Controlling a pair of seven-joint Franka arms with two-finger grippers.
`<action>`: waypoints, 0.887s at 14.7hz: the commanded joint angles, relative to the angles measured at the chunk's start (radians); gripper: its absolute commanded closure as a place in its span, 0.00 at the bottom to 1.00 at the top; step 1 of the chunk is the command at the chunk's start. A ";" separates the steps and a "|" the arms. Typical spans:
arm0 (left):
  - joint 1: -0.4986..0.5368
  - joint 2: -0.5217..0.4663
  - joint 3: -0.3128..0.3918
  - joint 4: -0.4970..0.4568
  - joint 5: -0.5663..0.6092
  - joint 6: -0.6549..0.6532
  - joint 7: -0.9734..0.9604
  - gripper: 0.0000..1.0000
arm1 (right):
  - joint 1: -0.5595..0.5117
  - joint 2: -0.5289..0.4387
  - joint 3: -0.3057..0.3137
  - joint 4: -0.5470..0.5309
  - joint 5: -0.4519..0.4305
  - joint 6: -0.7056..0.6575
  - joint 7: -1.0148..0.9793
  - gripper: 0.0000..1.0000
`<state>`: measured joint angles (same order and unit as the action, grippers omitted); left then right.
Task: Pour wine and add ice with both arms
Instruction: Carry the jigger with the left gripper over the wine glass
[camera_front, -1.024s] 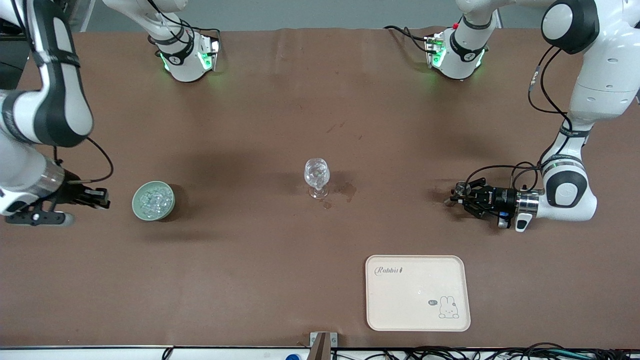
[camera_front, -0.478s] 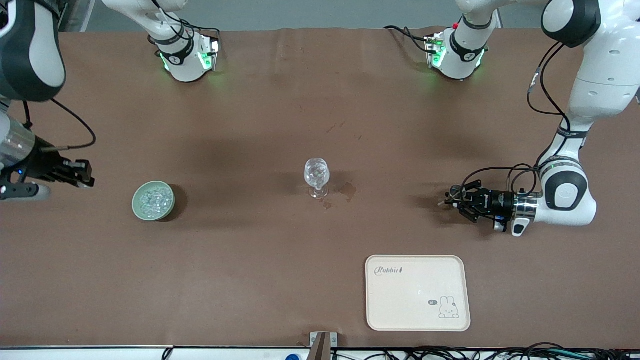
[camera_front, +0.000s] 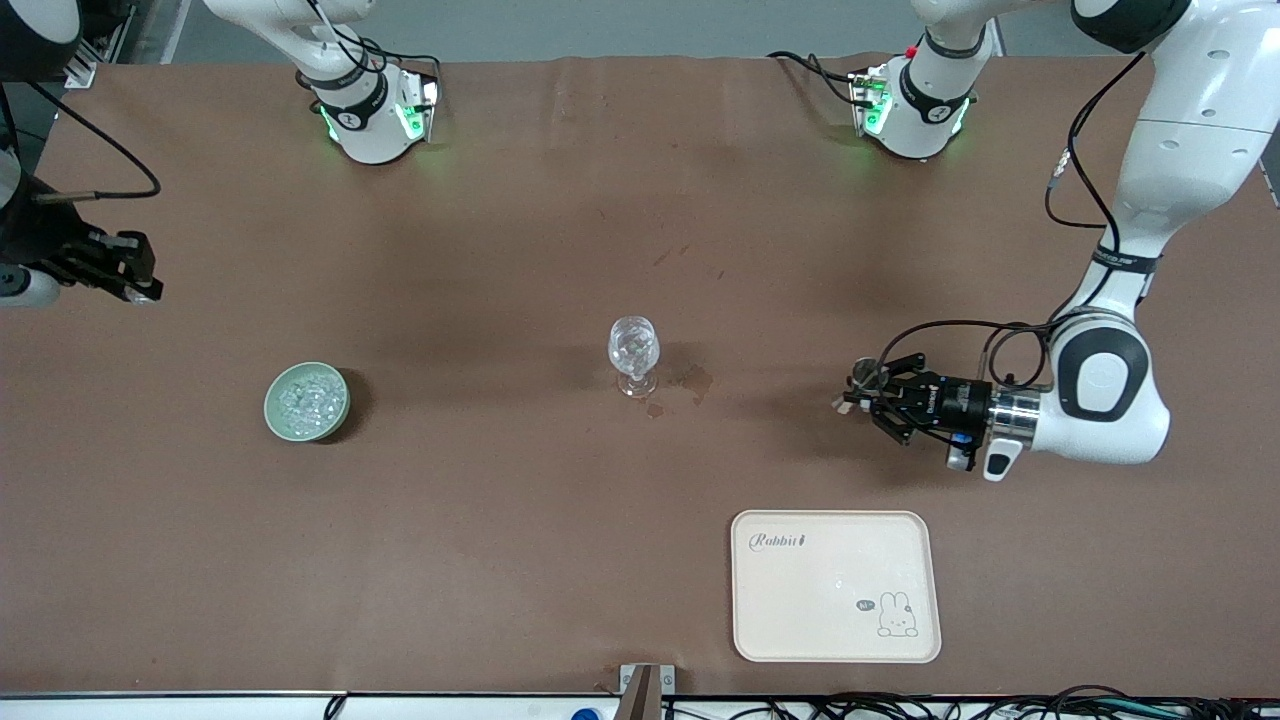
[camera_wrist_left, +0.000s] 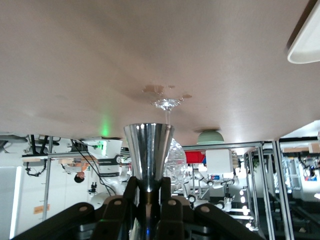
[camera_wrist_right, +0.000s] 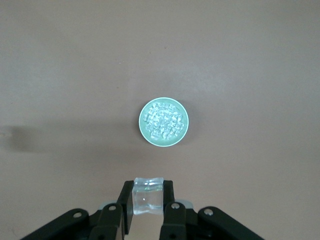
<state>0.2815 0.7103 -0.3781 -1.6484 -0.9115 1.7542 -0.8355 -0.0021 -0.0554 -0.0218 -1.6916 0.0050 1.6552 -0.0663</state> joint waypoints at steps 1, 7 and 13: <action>-0.028 -0.057 -0.041 -0.019 -0.010 0.060 -0.097 1.00 | 0.004 -0.035 0.000 -0.039 0.010 0.005 -0.007 0.96; -0.198 -0.138 -0.041 -0.024 -0.003 0.165 -0.272 1.00 | 0.002 -0.031 0.000 -0.031 0.013 0.008 -0.007 0.96; -0.341 -0.166 -0.036 -0.025 0.051 0.306 -0.440 1.00 | 0.004 -0.029 0.000 -0.030 0.013 0.011 -0.007 0.96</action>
<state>-0.0301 0.5756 -0.4234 -1.6526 -0.9007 2.0206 -1.2143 -0.0018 -0.0659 -0.0208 -1.6990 0.0062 1.6556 -0.0669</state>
